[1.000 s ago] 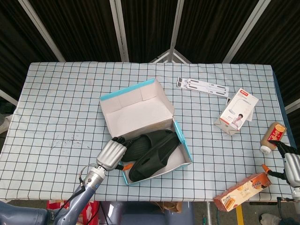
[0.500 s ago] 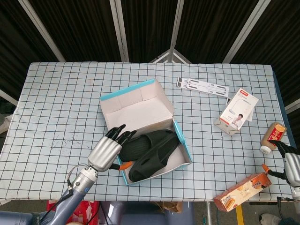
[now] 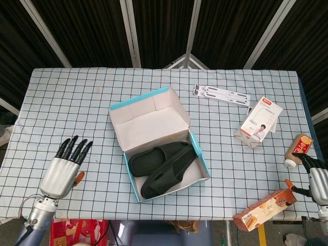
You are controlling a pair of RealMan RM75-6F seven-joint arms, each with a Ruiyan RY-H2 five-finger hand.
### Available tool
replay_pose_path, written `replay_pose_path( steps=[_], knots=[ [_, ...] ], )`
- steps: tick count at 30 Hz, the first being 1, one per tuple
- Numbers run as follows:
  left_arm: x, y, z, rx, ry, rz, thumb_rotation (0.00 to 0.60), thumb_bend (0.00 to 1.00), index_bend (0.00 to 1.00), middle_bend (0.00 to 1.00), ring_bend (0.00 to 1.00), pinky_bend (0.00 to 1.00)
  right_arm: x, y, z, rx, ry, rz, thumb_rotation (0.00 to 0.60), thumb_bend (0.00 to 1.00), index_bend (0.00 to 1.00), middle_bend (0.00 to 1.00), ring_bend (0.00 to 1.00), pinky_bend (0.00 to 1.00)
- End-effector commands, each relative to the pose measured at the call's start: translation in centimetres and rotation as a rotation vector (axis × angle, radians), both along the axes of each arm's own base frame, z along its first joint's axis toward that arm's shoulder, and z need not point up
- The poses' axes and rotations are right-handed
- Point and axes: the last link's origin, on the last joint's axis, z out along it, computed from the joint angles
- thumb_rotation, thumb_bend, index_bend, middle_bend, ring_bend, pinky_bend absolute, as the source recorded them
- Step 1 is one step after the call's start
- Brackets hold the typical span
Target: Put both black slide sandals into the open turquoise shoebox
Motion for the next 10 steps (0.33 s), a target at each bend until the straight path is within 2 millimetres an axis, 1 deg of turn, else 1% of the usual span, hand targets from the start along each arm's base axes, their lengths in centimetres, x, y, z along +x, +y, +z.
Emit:
replay_pose_path(
  steps=[1, 4, 7, 10],
  knots=[
    [-6.7, -1.2, 1.9, 0.131, -0.086, 0.117, 0.600, 0.31, 0.03, 0.13, 0.02, 0.11, 0.4, 0.1, -0.2, 0.008, 0.007, 0.016, 0.600, 0.23, 0.24, 0.25, 0.26, 0.21],
    [-9.7, -1.6, 2.3, 0.190, -0.103, 0.188, 0.600, 0.31, 0.03, 0.14, 0.02, 0.11, 0.7, 0.2, -0.5, 0.026, 0.019, 0.030, 0.600, 0.23, 0.24, 0.25, 0.26, 0.21],
    [-11.8, -1.9, 2.6, 0.224, -0.122, 0.249, 0.600, 0.31, 0.03, 0.14, 0.02, 0.11, 1.0, 0.3, -0.6, 0.040, 0.025, 0.038, 0.600, 0.23, 0.24, 0.25, 0.26, 0.21],
    [-12.6, -1.7, 3.0, 0.240, -0.134, 0.264, 0.600, 0.32, 0.04, 0.14, 0.02, 0.11, 1.1, 0.3, -0.7, 0.038, 0.029, 0.044, 0.600, 0.23, 0.24, 0.25, 0.26, 0.21]
  ],
)
